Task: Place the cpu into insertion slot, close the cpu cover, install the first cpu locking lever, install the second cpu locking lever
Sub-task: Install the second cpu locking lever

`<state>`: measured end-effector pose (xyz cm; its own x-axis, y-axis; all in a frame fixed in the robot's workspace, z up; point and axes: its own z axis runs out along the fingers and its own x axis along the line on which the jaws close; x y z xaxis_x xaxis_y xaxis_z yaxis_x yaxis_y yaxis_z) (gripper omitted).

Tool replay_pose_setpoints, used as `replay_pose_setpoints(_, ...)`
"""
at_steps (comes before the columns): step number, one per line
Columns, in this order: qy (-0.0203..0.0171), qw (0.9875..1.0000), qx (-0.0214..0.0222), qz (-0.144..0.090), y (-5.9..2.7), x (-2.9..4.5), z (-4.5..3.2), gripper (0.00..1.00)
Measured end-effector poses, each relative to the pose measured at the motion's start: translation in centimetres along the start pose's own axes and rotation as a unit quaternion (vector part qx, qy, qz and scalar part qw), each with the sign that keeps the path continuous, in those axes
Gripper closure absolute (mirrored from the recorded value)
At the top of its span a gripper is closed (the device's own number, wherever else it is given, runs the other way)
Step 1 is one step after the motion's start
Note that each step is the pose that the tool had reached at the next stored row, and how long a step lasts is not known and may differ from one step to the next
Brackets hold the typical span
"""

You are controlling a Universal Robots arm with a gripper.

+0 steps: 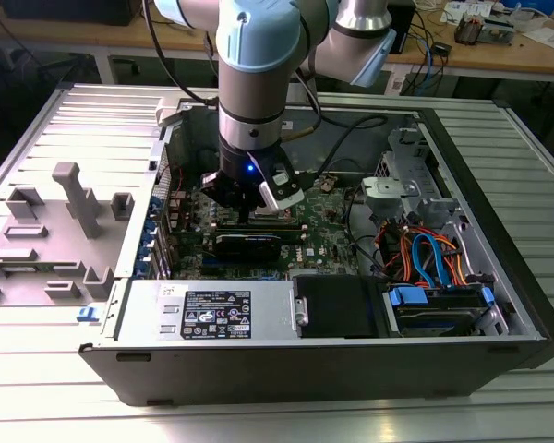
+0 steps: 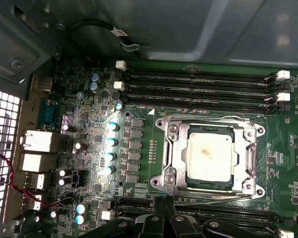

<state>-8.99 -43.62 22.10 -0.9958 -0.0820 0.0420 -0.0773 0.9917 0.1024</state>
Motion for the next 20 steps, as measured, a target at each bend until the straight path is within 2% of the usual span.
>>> replay_pose_setpoints(6, -0.0002, 1.0000, -0.0022, 0.000, -0.01, -0.03, 0.11, 0.89)
replay_pose_setpoints(8, -0.0003, 1.0000, -0.0050, -0.001, -0.03, -0.04, 0.21, 0.89)
replay_pose_setpoints(10, -0.0007, 0.9999, -0.0102, -0.001, -0.05, -0.04, 0.50, 0.89)
replay_pose_setpoints(17, -0.0011, 0.9999, -0.0157, -0.002, -0.07, 0.15, 0.79, 0.89)
replay_pose_setpoints(19, -0.0016, 0.9998, -0.0221, -0.002, -0.11, 0.27, 0.79, 0.89)
replay_pose_setpoints(20, -0.0017, 0.9997, -0.0235, -0.002, -0.11, 0.29, 0.79, 0.89)
